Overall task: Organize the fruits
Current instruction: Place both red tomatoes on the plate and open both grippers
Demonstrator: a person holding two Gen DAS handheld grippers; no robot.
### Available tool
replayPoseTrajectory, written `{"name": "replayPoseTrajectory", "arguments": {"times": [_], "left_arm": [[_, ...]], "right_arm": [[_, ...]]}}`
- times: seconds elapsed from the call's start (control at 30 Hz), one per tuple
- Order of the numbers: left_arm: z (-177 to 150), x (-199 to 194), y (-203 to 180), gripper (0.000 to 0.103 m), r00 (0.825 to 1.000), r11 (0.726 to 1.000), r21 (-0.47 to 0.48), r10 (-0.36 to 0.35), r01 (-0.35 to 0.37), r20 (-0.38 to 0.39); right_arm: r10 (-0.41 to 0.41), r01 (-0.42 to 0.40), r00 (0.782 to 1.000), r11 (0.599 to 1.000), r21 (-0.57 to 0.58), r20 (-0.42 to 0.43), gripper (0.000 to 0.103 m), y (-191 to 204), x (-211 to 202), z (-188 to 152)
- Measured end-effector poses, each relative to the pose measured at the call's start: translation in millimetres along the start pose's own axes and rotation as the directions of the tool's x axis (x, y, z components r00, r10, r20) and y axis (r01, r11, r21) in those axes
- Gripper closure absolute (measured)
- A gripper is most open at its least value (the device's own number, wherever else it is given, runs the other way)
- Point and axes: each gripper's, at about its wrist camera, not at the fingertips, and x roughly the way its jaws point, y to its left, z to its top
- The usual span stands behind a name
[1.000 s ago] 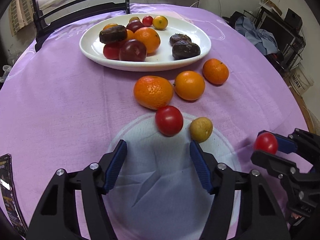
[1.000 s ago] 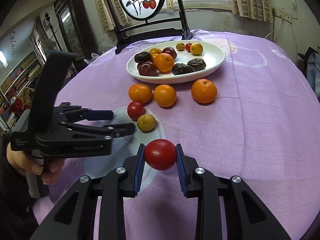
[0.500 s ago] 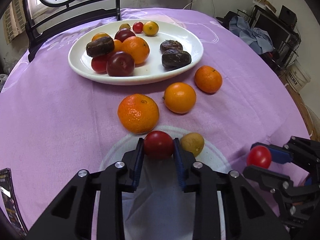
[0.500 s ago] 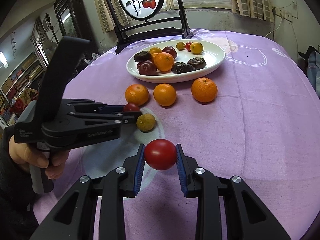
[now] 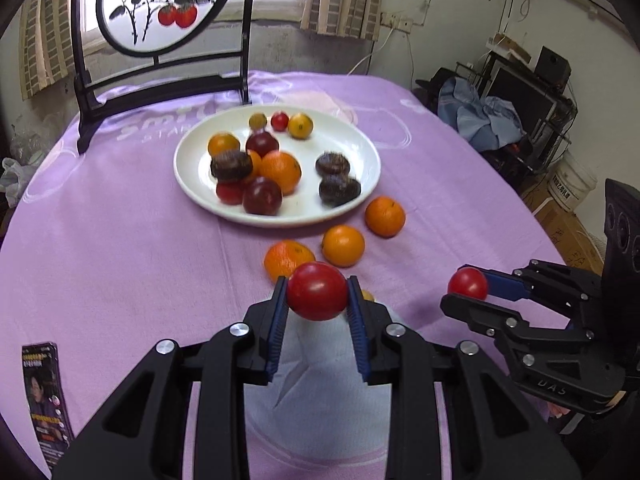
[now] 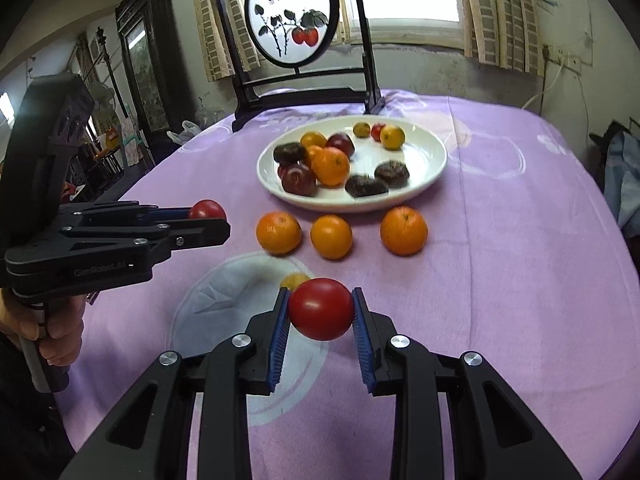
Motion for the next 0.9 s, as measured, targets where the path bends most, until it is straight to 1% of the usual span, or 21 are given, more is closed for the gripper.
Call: {"name": "replayPoseTrajectory", "arguments": {"times": [0.17,0.27,0.33,0.4,0.63,0.7,0.83,0.87,0.9], "left_arm": [[26,-2,5,0.075,0.999,1.0,-0.003,0.014,-0.014,0.039],[42,8,9,0.075,0.998,1.0,-0.011,0.02,-0.019,0.055],[52,20,14,0.075,0.998,0.999,-0.03,0.036,-0.034,0.047],[60,32,18,0.075,0.999,0.998,-0.052,0.031,-0.029,0.034],[71,68,30,0.075,0.999,0.995,-0.084,0.045,-0.046,-0.011],[74,78,35,0.075,0.999,0.994,-0.093,0.046,-0.048,-0.02],[78,94,43,0.074,0.997,0.991,-0.115,0.056,-0.061,-0.043],[78,98,44,0.074,0.997,0.991,-0.117,0.058,-0.064,-0.051],[79,101,45,0.068,0.997,0.991,-0.116,0.064,-0.07,-0.053]], "right_arm": [[-0.026,0.03,0.998,0.997,-0.066,0.061,0.072,4,-3,37],[-0.065,0.072,0.995,0.994,-0.079,0.08,0.073,-1,8,60],[-0.068,0.073,0.995,0.995,-0.061,0.075,0.072,-8,19,70],[-0.068,0.071,0.996,0.997,-0.041,0.066,0.072,-14,28,77],[-0.061,0.061,0.998,0.998,-0.002,0.031,0.072,-26,70,93],[-0.047,0.047,0.999,0.999,0.017,0.012,0.072,-30,82,95],[0.021,-0.018,0.999,0.995,0.101,-0.029,0.072,-44,107,101],[0.029,-0.026,0.999,0.993,0.111,-0.027,0.067,-45,109,101],[0.024,-0.022,1.0,0.992,0.12,-0.018,0.058,-46,110,101]]}}
